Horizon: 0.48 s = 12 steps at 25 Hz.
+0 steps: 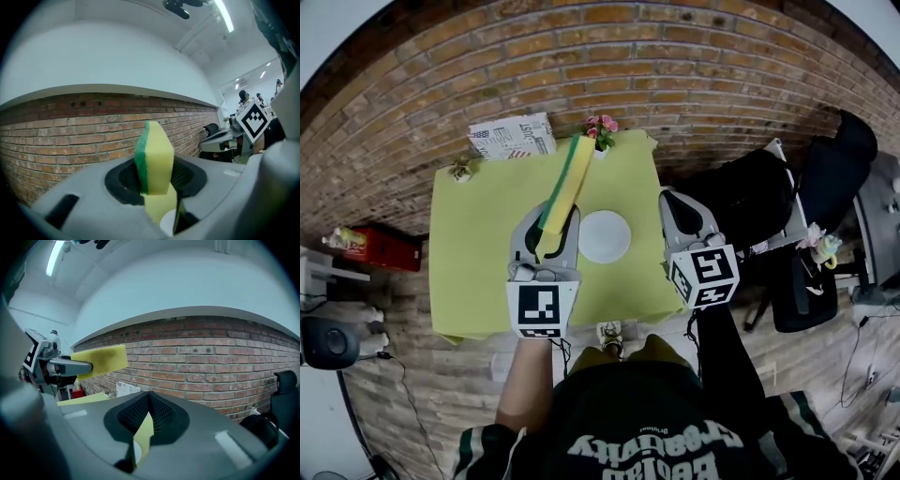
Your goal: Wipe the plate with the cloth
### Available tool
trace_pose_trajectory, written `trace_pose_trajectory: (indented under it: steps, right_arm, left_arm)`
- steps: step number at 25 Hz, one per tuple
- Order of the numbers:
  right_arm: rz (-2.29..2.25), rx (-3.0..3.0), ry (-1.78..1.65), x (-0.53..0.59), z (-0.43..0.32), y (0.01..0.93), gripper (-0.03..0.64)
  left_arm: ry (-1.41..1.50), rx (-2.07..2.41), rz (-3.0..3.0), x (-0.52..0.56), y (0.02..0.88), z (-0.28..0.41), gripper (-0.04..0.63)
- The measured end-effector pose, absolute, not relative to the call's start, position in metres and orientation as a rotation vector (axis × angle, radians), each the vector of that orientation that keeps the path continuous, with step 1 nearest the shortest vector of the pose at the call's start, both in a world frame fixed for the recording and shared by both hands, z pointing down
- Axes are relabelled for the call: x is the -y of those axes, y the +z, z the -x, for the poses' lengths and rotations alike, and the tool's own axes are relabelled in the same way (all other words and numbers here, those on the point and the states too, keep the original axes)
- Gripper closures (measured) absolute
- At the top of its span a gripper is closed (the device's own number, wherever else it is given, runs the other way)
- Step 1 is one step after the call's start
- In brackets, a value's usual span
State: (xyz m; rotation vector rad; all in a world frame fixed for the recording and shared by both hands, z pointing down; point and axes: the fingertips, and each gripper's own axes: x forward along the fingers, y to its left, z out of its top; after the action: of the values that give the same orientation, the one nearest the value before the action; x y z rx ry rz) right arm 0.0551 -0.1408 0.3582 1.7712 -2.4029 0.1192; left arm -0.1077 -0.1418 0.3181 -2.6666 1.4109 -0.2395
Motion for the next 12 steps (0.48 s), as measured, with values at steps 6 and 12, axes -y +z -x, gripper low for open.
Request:
trace_pose_trajectory:
  steps: [6, 12]
  right_arm:
    - [-1.804, 2.360, 0.136, 0.157, -0.052, 0.368, 0.603]
    - [-1.809, 2.326, 0.165, 0.165, -0.054, 0.381, 0.603]
  left_arm:
    - [-0.230, -1.345, 2.730, 0.161, 0.331, 0.105, 0.463]
    - [-0.252, -1.330, 2.767, 0.172, 0.348, 0.103, 0.465]
